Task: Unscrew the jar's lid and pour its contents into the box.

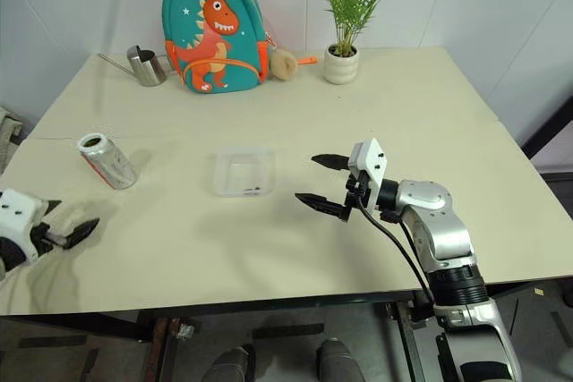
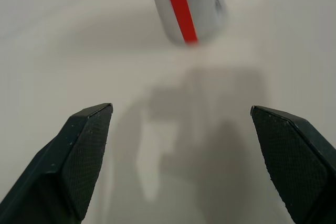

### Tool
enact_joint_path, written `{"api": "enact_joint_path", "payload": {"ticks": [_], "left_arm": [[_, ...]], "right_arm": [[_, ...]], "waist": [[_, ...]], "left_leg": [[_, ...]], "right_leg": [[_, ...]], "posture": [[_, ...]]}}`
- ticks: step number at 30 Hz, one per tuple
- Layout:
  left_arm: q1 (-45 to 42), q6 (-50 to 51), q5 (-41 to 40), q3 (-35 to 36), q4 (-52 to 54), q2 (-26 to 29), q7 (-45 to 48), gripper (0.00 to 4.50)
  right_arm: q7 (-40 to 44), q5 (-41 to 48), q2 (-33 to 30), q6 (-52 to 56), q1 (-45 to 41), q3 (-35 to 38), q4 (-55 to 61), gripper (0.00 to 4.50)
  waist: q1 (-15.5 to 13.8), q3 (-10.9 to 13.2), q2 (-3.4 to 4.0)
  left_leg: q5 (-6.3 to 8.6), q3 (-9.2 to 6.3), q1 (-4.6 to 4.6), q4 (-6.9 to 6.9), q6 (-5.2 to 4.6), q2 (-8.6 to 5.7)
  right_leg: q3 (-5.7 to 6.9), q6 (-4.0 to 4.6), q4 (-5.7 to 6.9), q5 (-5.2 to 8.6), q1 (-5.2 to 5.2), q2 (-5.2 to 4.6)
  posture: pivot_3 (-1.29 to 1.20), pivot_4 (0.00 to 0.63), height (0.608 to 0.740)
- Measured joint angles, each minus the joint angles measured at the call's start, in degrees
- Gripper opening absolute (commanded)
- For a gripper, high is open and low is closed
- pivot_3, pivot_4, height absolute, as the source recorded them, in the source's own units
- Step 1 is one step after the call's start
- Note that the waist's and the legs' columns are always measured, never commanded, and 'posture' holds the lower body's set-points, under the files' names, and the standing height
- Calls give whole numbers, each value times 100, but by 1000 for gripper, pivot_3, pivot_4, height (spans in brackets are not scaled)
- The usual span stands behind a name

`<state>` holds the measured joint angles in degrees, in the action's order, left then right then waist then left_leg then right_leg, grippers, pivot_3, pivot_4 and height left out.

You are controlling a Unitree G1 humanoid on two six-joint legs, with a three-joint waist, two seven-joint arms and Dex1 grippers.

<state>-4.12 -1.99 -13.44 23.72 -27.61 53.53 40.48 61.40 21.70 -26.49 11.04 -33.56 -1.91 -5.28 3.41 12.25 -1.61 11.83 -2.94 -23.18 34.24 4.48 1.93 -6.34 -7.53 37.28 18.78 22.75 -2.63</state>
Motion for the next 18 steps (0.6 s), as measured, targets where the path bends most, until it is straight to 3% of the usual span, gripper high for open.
{"api": "enact_joint_path", "payload": {"ticks": [6, 12, 18], "left_arm": [[698, -460, -318, 85, 1510, -7, 839, 4490], [-90, 341, -1105, -488, 3136, -294, 1158, 4490], [-455, 1046, -1316, -815, 3429, -383, 1206, 4490]], "right_arm": [[158, -14, -144, -103, -170, 37, -400, 4500], [375, -10, -599, -87, -214, 128, -599, 4500], [518, -3, -867, -76, -236, 261, -640, 4500]], "waist": [[-58, 0, 1], [-92, 0, 0], [96, 2, 3]], "left_leg": [[1, 2, -2, -22, 1, 8], [5, 10, -6, -20, -6, 6], [11, 12, -2, -21, -16, 13]], "right_leg": [[6, 15, -22, 7, 3, 0], [-1, -2, -40, -3, -3, 0], [-6, -3, -36, -2, 0, 12]], "posture": [[0, 150, 740], [0, 150, 740], [0, 150, 740]]}}
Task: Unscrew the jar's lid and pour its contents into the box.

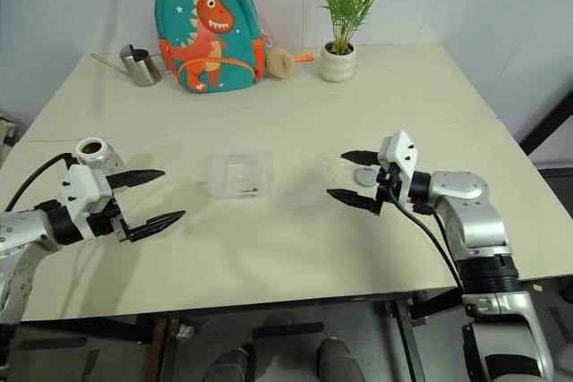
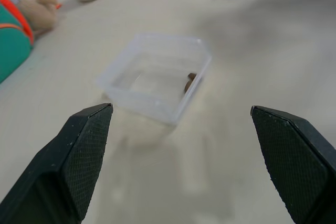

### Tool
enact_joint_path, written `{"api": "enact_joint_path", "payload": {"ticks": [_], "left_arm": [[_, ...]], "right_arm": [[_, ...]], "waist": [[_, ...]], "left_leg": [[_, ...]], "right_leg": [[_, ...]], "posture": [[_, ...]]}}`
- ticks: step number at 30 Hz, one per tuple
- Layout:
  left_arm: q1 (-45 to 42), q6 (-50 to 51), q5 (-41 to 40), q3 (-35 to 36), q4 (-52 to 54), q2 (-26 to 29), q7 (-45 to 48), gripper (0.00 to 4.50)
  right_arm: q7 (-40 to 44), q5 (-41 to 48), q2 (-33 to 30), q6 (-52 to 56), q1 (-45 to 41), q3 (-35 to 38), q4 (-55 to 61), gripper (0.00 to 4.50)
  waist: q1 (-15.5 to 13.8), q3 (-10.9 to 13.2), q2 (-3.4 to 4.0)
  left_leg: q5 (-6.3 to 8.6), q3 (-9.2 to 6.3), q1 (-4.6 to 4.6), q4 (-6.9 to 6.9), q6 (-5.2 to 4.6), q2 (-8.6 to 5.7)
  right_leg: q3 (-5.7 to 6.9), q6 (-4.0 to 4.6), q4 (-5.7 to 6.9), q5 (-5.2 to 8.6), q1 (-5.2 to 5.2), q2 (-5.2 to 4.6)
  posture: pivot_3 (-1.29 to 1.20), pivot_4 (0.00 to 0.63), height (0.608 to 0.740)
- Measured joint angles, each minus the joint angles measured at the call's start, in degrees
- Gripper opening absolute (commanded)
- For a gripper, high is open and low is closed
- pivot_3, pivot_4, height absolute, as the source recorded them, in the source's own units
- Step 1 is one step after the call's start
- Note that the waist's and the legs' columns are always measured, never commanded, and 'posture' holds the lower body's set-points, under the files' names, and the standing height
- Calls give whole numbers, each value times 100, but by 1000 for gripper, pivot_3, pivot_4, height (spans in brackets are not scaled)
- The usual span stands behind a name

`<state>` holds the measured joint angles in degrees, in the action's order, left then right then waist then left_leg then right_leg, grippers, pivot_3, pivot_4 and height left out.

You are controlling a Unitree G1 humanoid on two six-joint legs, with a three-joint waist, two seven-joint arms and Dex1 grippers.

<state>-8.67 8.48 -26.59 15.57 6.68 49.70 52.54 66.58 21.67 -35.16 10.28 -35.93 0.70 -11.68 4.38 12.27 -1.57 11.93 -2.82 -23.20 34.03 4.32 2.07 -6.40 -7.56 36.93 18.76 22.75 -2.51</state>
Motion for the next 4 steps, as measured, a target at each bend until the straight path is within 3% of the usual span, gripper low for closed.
{"api": "enact_joint_path", "payload": {"ticks": [4], "left_arm": [[3, 116, 0, -13, 0, 0, 19, 4490]], "right_arm": [[-23, 0, 4, -1, 12, -1, 15, 4500]], "waist": [[53, 0, 0]], "left_leg": [[0, 2, 0, 4, 0, -1]], "right_leg": [[-4, 0, 0, 0, 0, -1]], "posture": [[0, 150, 740]]}}
